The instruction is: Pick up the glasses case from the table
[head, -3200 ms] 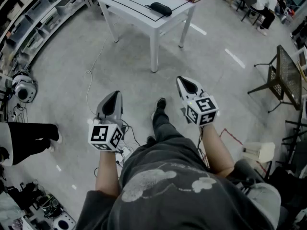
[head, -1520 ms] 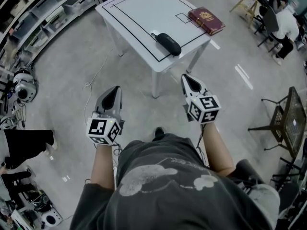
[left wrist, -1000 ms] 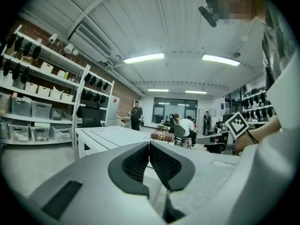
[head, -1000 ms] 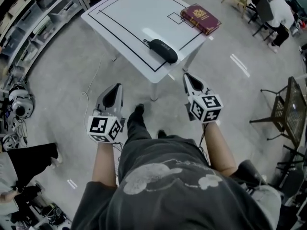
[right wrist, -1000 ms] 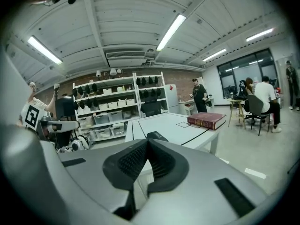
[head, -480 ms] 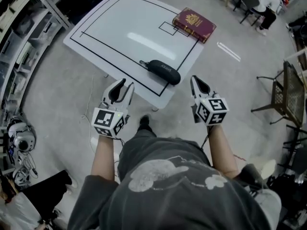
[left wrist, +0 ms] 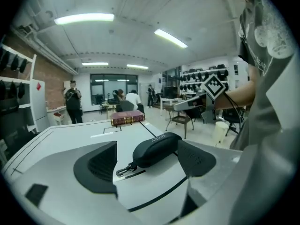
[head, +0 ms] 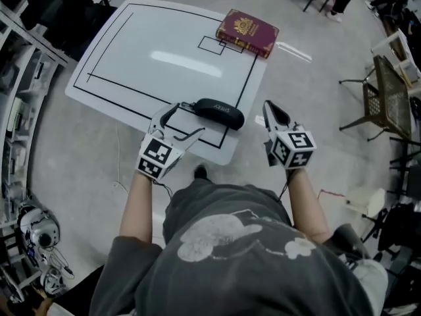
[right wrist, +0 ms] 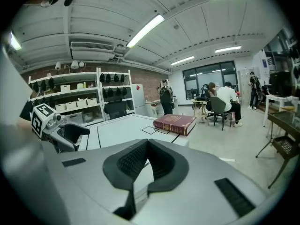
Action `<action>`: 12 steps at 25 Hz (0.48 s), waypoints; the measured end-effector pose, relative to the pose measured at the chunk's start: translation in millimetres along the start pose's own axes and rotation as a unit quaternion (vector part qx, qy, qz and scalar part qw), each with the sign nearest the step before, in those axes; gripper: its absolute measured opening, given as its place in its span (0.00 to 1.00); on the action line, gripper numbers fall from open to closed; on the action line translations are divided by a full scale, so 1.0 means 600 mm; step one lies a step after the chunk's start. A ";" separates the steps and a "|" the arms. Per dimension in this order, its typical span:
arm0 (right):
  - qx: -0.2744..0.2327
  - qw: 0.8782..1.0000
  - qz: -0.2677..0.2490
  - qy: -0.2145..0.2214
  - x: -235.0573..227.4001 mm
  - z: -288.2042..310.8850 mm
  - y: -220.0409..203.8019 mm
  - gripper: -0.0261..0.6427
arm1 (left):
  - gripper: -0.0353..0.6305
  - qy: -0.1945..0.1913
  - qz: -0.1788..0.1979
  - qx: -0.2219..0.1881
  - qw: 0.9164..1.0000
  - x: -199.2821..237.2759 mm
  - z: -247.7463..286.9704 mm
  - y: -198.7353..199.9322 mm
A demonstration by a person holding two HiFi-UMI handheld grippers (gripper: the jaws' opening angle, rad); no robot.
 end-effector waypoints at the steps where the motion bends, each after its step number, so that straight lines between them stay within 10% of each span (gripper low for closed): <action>1: 0.000 1.000 0.002 -0.009 -0.004 0.001 0.000 0.04 | 0.64 -0.017 0.015 0.011 1.000 0.002 0.013 -0.003; 6: 0.003 0.999 0.012 -0.052 -0.023 -0.001 0.000 0.04 | 0.66 -0.097 0.100 0.069 0.988 0.011 0.080 -0.019; 12: 0.007 0.996 0.020 -0.087 -0.039 0.009 0.001 0.04 | 0.67 -0.198 0.193 0.124 0.953 0.008 0.151 -0.026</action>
Point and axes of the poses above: the fingertips, and each gripper's own axes: z forward along the fingers, x to its left, y out of its top, the point moved 7 cm from there along -z, backward along the fingers, and after that the axes turned 8 degrees about y, right-handed, at the moved point
